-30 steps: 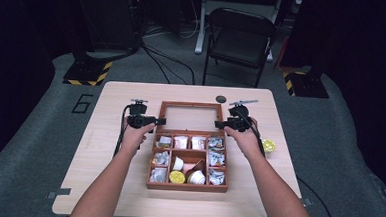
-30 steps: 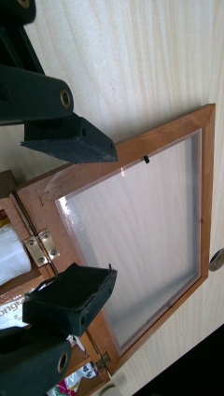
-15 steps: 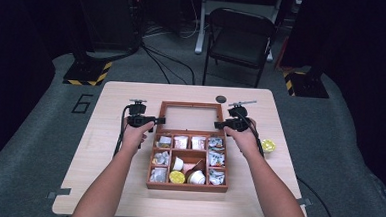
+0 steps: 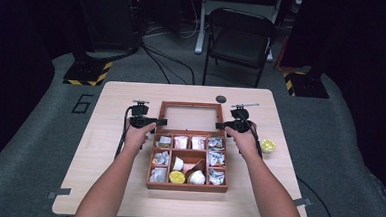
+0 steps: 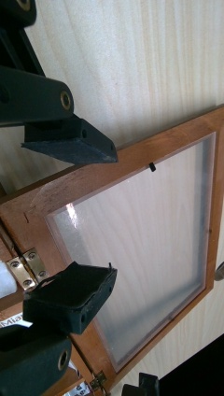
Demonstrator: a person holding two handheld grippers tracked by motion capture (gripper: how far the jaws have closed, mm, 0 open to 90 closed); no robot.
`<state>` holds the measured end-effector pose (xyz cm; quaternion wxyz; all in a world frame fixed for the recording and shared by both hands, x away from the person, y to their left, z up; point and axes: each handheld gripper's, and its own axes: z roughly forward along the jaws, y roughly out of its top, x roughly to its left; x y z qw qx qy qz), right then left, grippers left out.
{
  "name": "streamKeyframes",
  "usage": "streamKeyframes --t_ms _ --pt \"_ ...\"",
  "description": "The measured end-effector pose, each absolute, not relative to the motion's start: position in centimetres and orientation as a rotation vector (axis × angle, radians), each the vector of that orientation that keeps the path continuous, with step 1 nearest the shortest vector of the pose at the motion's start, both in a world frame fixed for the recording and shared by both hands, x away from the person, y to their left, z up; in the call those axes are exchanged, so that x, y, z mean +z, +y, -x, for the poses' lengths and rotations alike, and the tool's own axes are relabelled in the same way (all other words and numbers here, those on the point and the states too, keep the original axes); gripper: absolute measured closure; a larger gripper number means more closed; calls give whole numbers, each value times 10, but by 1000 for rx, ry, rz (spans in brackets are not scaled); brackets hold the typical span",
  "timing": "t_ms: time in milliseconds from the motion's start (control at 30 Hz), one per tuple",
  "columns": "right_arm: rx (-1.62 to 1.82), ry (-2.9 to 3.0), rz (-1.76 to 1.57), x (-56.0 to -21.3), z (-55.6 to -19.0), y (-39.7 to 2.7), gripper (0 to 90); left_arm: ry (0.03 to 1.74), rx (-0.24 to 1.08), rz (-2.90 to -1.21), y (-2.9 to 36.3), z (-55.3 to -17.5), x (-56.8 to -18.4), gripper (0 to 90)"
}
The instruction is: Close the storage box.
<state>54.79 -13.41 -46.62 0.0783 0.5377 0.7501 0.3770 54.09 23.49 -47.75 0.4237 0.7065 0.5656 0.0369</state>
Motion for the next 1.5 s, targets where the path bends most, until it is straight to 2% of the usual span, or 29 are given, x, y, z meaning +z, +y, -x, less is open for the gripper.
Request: streamKeyframes --t_ms 767,1500 --pt "1119 2276 -1669 -475 -550 -126 363 1442 82 -1827 227 -544 -489 329" --pt "1125 2297 -1725 -487 -559 -125 278 1451 33 -1808 224 -549 -497 264"
